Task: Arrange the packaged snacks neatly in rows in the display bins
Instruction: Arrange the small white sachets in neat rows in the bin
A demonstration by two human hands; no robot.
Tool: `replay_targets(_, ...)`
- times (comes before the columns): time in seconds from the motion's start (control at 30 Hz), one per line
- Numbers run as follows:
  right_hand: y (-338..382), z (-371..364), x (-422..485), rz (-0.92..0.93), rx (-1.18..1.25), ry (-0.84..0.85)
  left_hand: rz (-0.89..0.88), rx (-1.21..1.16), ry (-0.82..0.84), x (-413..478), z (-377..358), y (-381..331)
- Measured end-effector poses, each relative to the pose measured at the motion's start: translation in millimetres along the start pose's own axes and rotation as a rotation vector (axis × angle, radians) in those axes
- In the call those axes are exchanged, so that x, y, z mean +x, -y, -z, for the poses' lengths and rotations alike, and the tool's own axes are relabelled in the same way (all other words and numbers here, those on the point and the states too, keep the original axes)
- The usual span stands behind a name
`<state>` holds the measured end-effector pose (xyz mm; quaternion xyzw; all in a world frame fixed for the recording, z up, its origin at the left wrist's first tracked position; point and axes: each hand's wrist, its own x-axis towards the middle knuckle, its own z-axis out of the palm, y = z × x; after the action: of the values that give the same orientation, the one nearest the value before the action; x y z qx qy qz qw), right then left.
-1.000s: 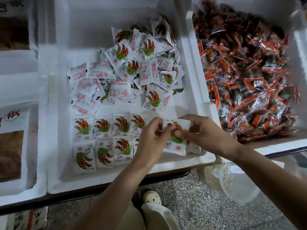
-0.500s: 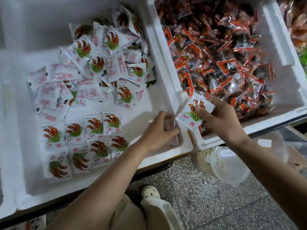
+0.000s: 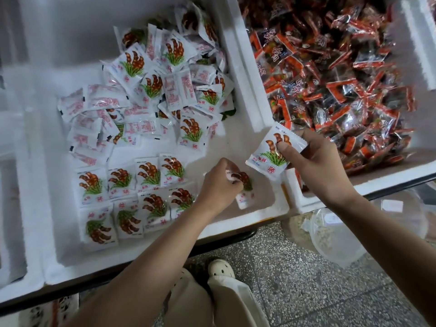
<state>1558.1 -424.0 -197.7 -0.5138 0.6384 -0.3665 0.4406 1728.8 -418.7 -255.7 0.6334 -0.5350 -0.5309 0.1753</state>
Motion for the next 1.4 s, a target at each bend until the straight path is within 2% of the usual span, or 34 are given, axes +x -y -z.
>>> replay_targets(0.1, 6, -13, 3, 0.007, 0.04, 0.033, -0.013, -0.126, -0.045, -16, 27, 10)
replay_targets(0.17, 6, -27, 5, 0.018, 0.01, 0.098, -0.02, -0.192, -0.13, -28, 54, 14)
replay_targets(0.37, -14, -82, 15, 0.037, -0.449, 0.39, -0.01, -0.244, -0.404, -51, 118, 28)
replay_targets(0.47, -25, -101, 17, -0.057, -0.529, 0.518, -0.004, -0.259, -0.445, -55, 127, 37)
replay_targets(0.57, -28, -109, 17, -0.113, -0.524, 0.562, -0.006, -0.292, -0.437, -57, 125, 43)
replay_targets(0.67, -28, -110, 15, -0.062, -0.56, 0.555, -0.04, -0.297, -0.419, -57, 121, 45)
replay_targets(0.8, -24, -109, 11, 0.218, -0.867, 0.487, -0.063, -0.325, -0.371, -55, 115, 44)
replay_targets(0.87, -15, -108, 9, 0.296, -0.823, 0.439, -0.079, -0.301, -0.342, -53, 114, 42)
replay_targets(1.0, 19, -101, -4, 0.148, -0.292, 0.495, -0.137, -0.3, -0.268, -50, 115, 30)
replay_targets(1.07, 26, -98, -11, 0.106, -0.212, 0.516, -0.187, -0.247, -0.205, -49, 115, 22)
replay_targets(1.17, 23, -95, -9, 0.098, -0.231, 0.475, -0.251, -0.135, -0.15, -46, 110, 14)
replay_targets(1.3, 21, -89, 17, 0.183, -0.362, 0.288, -0.279, -0.089, -0.246, -37, 99, 18)
replay_targets(1.4, 16, -87, 45, 0.299, -0.572, 0.174, -0.288, 0.142, -0.291, -30, 95, 32)
